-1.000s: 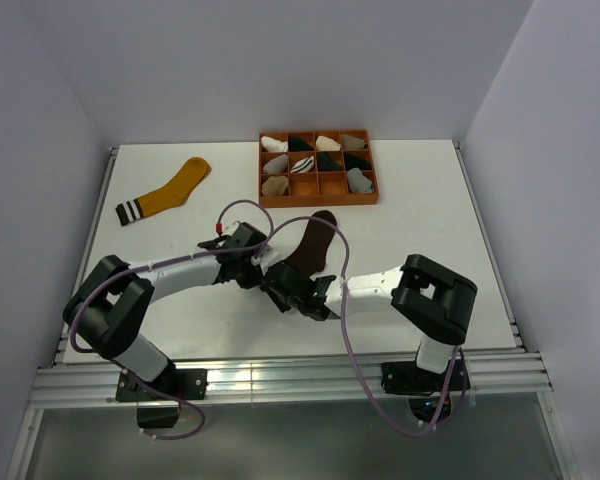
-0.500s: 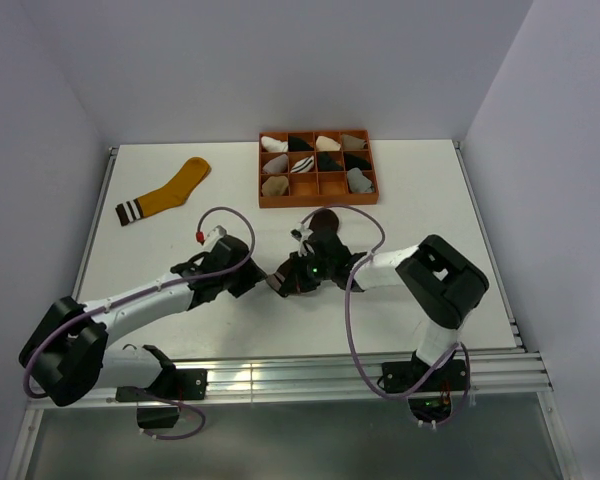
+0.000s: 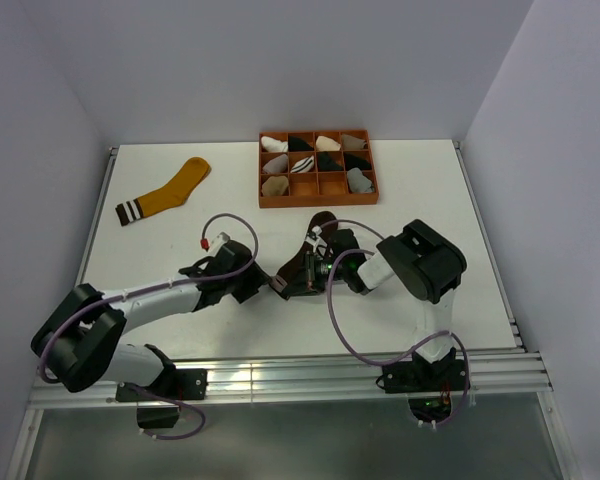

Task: Roll the socks
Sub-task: Roll the sock at the center of the board.

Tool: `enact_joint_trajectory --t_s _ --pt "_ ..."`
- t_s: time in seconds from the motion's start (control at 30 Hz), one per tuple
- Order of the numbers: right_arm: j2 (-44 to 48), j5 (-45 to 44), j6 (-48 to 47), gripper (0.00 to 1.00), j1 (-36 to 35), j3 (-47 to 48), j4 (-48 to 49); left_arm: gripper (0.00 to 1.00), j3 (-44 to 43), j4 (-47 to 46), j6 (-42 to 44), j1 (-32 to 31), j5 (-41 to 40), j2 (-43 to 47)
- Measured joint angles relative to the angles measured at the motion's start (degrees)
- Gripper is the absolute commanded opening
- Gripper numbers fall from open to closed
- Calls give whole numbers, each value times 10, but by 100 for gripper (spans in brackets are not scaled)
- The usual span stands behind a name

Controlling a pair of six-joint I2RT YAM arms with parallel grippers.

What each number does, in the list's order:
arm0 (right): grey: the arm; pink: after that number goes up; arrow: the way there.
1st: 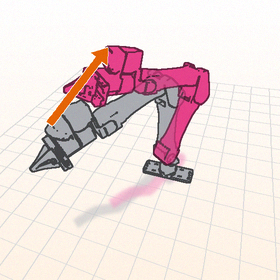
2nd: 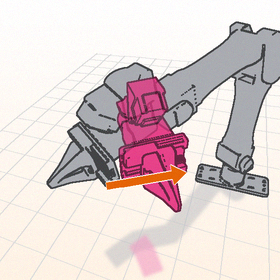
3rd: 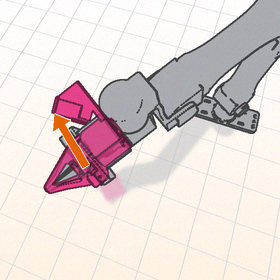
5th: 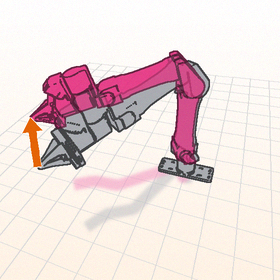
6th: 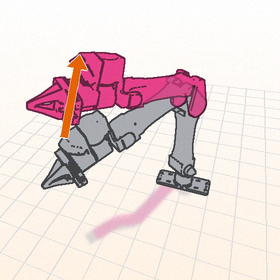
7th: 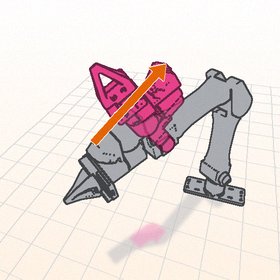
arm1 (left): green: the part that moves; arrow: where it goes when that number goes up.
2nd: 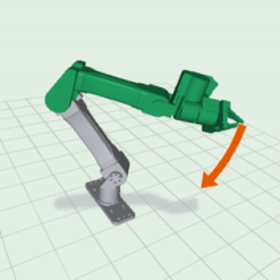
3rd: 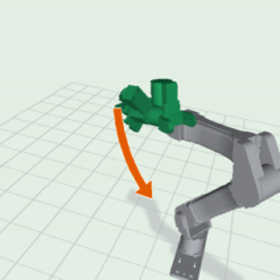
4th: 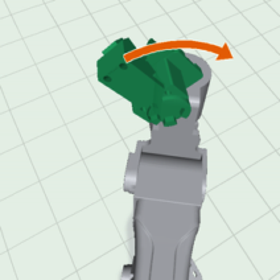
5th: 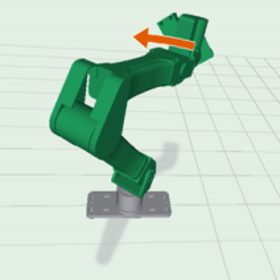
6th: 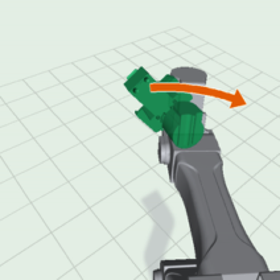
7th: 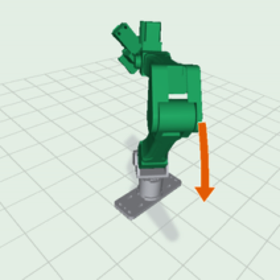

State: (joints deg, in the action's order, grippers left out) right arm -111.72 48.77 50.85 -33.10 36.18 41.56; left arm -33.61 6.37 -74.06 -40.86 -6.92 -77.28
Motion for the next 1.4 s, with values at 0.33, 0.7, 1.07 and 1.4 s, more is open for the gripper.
enact_joint_trajectory --t_s 0.33,0.7,1.07,1.4 --pt "-19 21 28 0 7 0 27 47 -17 -31 -6 0 6 -63" --pt "-20 21 26 0 7 0 26 18 -31 -55 -5 0 0 -98" --pt "88 -65 -109 45 -5 2 -122 0 -61 -14 5 0 -1 -109" --pt "280 -383 -300 47 -154 5 -284 0 -110 68 28 0 1 -125"
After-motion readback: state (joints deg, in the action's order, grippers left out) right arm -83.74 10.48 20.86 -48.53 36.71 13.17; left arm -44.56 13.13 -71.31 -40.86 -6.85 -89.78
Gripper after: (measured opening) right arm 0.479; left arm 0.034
